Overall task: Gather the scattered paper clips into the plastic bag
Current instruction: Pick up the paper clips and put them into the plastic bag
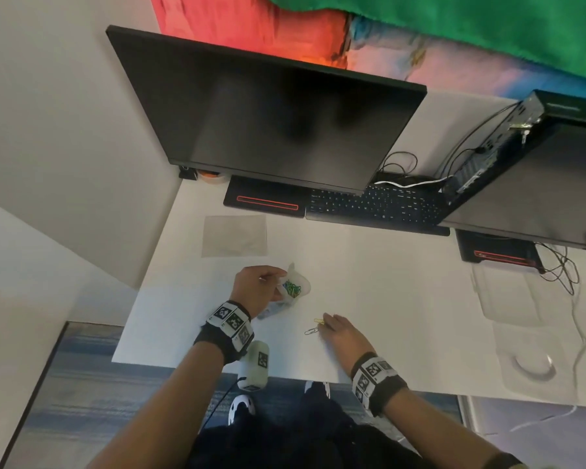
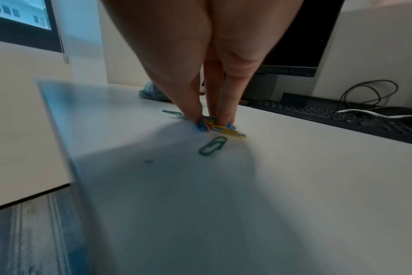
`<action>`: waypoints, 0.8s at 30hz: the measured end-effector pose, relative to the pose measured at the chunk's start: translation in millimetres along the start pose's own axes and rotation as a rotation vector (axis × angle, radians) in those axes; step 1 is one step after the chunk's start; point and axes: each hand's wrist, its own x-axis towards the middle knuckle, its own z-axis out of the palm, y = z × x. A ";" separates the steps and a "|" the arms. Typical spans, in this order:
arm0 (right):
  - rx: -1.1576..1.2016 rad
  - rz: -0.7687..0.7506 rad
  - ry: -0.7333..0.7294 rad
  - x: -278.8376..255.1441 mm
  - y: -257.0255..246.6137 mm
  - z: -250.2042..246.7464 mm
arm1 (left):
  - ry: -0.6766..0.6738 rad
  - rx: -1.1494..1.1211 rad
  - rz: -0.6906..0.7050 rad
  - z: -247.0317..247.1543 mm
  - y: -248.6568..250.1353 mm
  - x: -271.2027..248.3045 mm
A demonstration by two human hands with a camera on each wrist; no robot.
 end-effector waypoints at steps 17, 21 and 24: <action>1.136 0.767 0.127 24.7 40.4 -61.5 | 0.004 -0.003 -0.025 11.5 2.7 -2.6; 1.813 0.659 0.235 26.2 27.3 -92.9 | 0.011 -0.016 -0.037 14.9 1.4 -1.2; 1.832 0.512 0.201 32.8 5.7 -115.9 | 0.011 -0.018 -0.027 18.7 4.1 -1.0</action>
